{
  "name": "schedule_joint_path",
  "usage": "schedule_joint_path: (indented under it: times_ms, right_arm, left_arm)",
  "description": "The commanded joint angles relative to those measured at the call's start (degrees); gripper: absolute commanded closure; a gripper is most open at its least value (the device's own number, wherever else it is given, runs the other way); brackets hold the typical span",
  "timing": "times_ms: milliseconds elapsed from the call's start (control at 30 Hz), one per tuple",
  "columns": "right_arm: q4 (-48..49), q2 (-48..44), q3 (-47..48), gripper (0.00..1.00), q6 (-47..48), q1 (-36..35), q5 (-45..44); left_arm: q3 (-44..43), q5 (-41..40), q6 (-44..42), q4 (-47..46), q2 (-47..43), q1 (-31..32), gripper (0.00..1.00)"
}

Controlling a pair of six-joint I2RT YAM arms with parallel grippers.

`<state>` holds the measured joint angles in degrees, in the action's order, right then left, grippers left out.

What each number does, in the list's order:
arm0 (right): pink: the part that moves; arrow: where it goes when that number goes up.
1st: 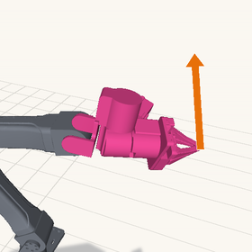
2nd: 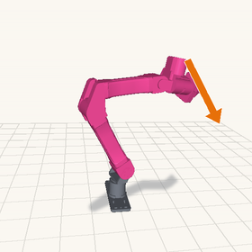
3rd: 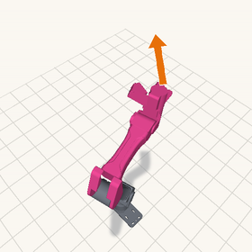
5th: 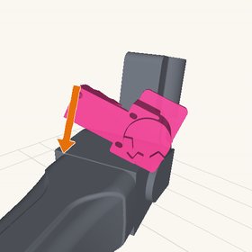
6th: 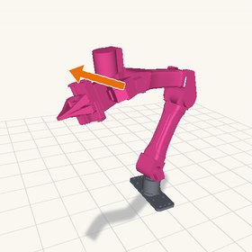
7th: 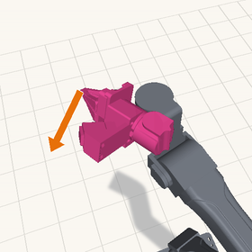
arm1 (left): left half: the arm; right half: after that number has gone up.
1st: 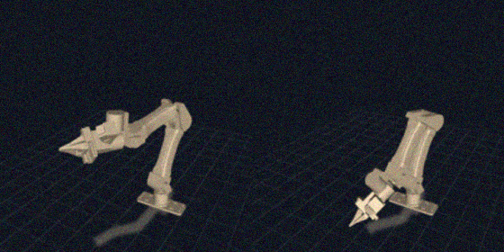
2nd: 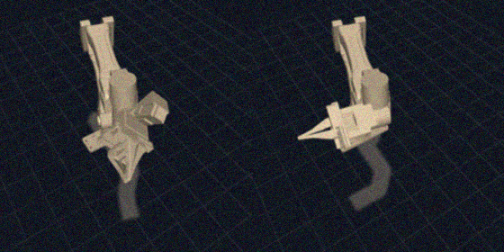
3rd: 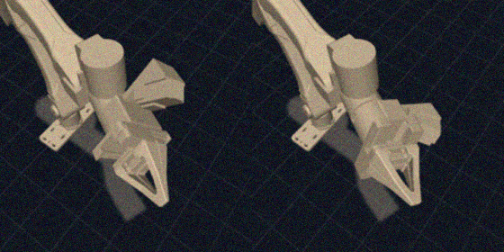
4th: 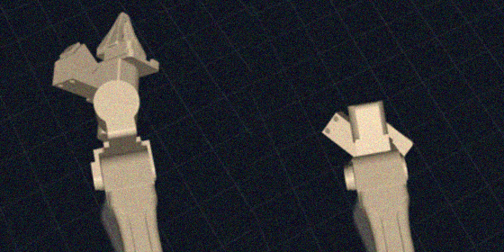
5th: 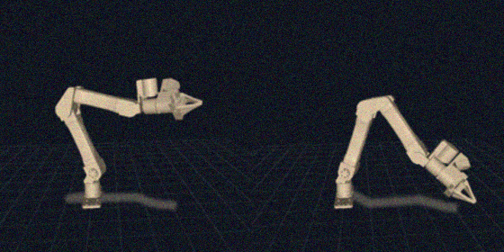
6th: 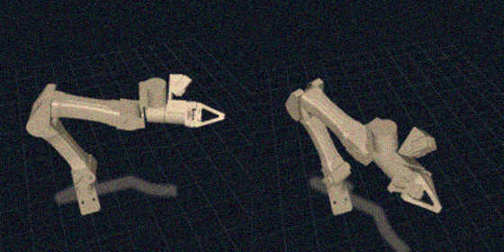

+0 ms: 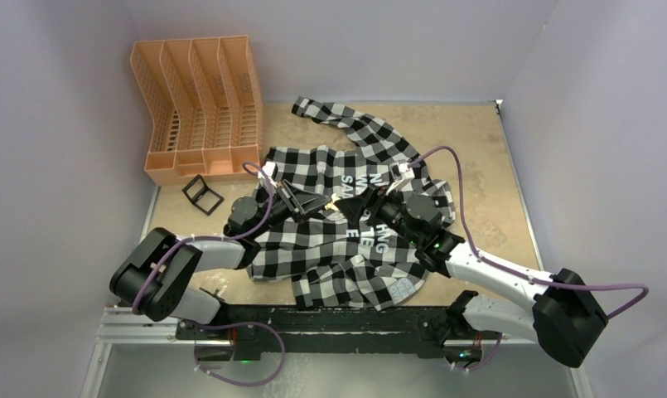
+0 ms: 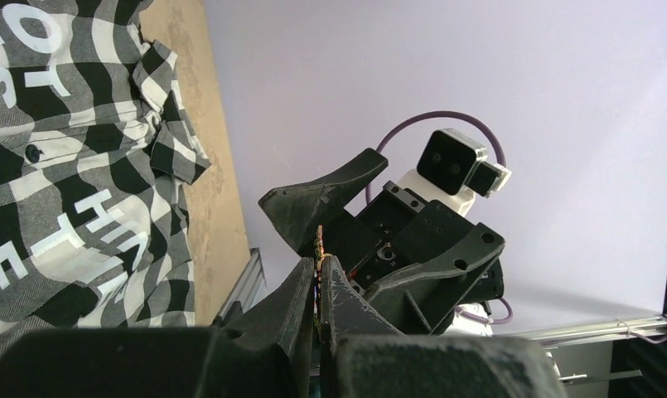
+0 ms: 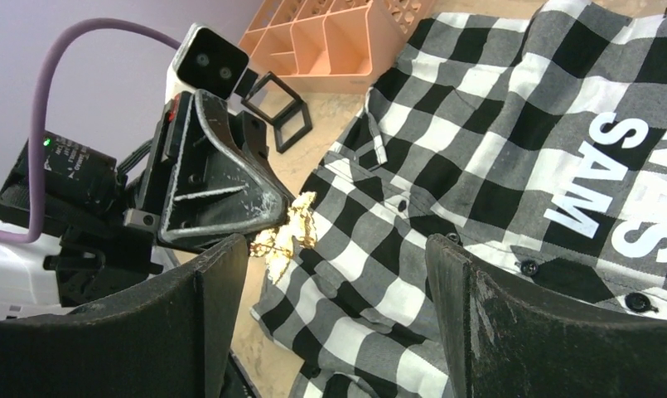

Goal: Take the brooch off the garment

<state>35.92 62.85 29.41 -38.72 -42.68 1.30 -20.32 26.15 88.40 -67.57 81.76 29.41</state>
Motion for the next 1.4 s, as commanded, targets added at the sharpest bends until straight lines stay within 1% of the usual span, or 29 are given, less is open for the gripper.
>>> schedule_joint_path:
  times_ms: [0, 167, 433, 600, 800, 900, 1033, 1167, 1367]
  right_arm:
    - [2.5, -0.8, -0.9, 0.19, -0.2, 0.4, 1.0]
    - [2.5, -0.7, -0.6, 0.20, 0.0, 0.8, 0.3]
    - [1.9, 0.3, 0.7, 0.21, 0.2, 1.4, 0.1]
    - [0.5, -0.8, 1.5, 0.21, 0.3, 1.5, 0.8]
    - [-4.1, -3.8, 2.0, 0.21, 0.5, 1.5, -0.3]
    - [-6.4, -5.1, 2.0, 0.22, -2.6, 1.5, -1.2]
    - [-6.0, -6.0, 1.1, 0.22, -8.1, 1.5, -0.7]
    - [-3.4, -5.2, 0.7, 0.25, -13.5, 1.5, -0.6]
    - [2.2, -3.5, -1.1, 0.32, -19.4, 1.5, 1.1]
  left_arm:
    - [0.3, 0.3, 3.8, -7.5, 1.2, 0.6, 1.00]
    - [0.2, 0.8, 5.0, -9.9, 2.1, 1.2, 1.00]
    - [0.1, 1.3, 4.6, -10.3, 2.0, 1.9, 1.00]
    - [0.1, 1.0, 3.3, -9.5, 2.0, 1.9, 1.00]
    - [0.2, -0.6, 1.1, -6.3, 0.7, 1.9, 1.00]
    - [0.6, -2.5, 0.5, -4.2, -0.4, 2.0, 1.00]
    - [0.9, -4.5, 0.6, -2.6, -1.2, 2.0, 1.00]
    - [0.9, -5.4, 1.2, -2.5, -1.2, 2.3, 1.00]
    - [1.3, -6.7, 2.9, -3.1, -1.3, 2.4, 1.00]
